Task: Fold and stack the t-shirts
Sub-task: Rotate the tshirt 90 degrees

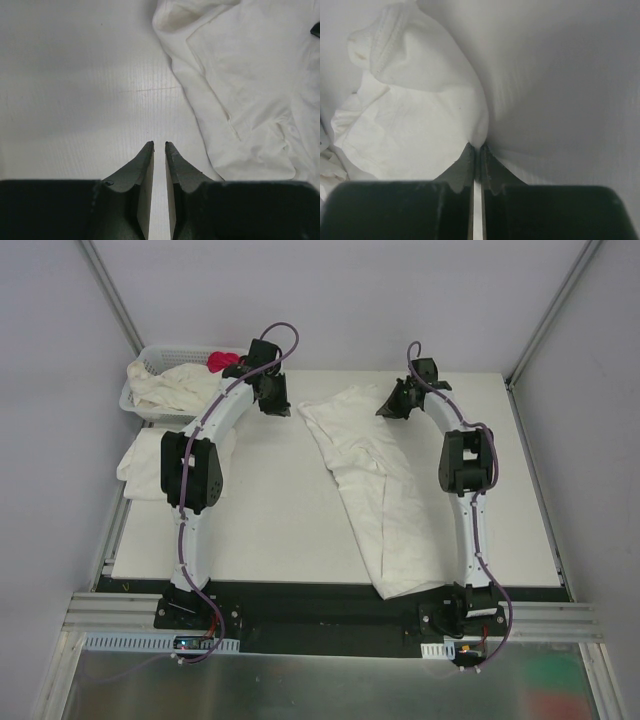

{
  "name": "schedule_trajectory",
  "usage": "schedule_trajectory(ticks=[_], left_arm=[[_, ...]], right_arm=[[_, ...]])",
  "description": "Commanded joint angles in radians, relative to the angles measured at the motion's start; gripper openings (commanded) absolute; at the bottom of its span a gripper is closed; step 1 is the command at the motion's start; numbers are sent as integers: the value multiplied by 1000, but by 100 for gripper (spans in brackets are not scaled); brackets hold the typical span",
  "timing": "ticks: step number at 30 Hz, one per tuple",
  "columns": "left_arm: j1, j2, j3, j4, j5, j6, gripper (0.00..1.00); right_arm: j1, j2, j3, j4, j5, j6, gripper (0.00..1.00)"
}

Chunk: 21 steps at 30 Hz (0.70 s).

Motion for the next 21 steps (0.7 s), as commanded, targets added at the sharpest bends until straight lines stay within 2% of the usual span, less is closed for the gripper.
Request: schedule_trajectory(ticks=[1,11,14,20,21], left_arm=[[5,-40,-23,1,-9,28,14],[5,-51,-35,3,-2,28,14],[5,-59,-40,3,2,26,14],[1,-70,-49,3,11,17,13],[1,-71,-50,3,11,17,13]], right_arm=[[-38,56,91,-31,45,42,1],[-146,24,85,-56,108,42,1],[-211,17,79,-67,125,29,1],[-248,6,46,-76,145,13,1],[-248,4,39,-74,143,10,4]])
